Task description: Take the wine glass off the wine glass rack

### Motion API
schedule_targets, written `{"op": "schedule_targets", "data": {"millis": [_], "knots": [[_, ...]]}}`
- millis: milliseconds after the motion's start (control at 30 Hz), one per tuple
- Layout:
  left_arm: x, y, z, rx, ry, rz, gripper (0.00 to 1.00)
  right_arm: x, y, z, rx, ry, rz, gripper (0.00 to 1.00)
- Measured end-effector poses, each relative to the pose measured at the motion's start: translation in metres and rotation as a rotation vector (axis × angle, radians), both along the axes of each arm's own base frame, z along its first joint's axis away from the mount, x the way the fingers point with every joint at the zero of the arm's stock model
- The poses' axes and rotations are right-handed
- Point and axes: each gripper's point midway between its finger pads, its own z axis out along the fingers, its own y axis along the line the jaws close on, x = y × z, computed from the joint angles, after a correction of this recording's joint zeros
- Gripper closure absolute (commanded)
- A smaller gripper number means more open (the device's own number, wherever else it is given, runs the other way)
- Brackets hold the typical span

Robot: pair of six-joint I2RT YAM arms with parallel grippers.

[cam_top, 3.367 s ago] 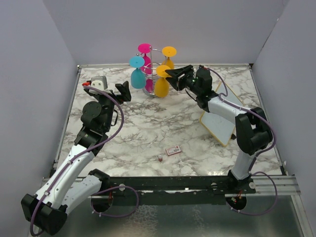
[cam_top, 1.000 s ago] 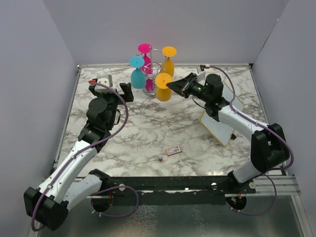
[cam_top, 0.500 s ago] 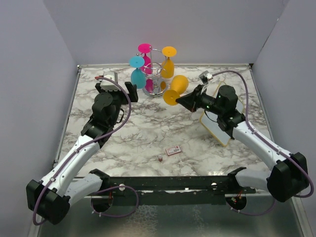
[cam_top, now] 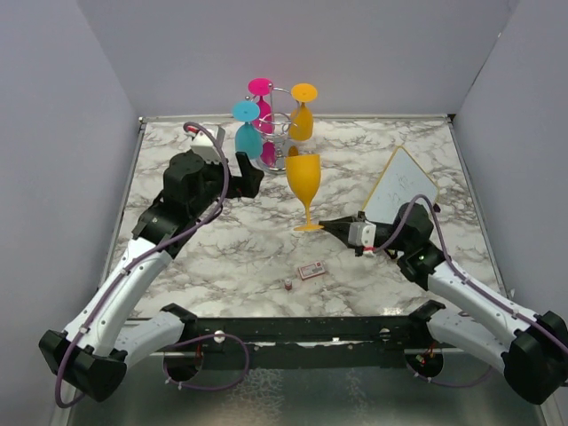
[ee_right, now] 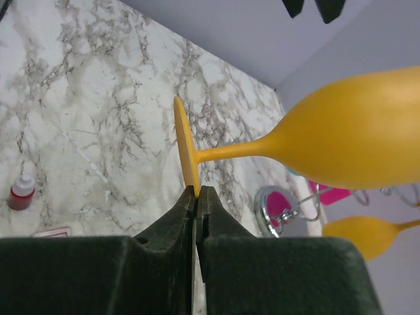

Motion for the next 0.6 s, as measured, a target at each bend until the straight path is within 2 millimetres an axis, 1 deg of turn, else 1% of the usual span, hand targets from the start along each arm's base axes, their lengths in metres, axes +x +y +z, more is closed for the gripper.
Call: {"op": "schedule_targets", "data": {"millis": [67, 167, 233, 300, 467, 533, 600], "knots": [[-0.008, -0.003, 0.012, -0.016, 0.003, -0.031, 0.01, -0.006, 0.001, 0.001, -0.005, -0.121, 0.033, 0.99], [-0.019, -0.009, 0.038, -0.051, -0.001, -0.08, 0.01, -0.011, 0.003, 0.003, -0.009, -0.303, 0.06, 0.99], [-0.025, -0.011, 0.056, -0.077, -0.006, -0.101, 0.01, -0.01, 0.005, 0.004, -0.021, -0.411, 0.066, 0.99], [-0.029, -0.013, 0.069, -0.099, -0.002, -0.112, 0.01, -0.006, 0.008, 0.007, -0.036, -0.516, 0.06, 0.99], [-0.034, -0.017, 0.085, -0.124, 0.063, -0.122, 0.08, 0.005, 0.01, 0.01, -0.084, -0.73, 0.018, 0.99], [-0.033, -0.021, 0.089, -0.124, 0.094, -0.133, 0.11, 0.007, 0.009, 0.006, -0.114, -0.788, 0.002, 0.99], [-0.034, -0.024, 0.089, -0.119, 0.127, -0.151, 0.13, 0.009, 0.009, 0.001, -0.149, -0.838, -0.012, 0.99]]}}
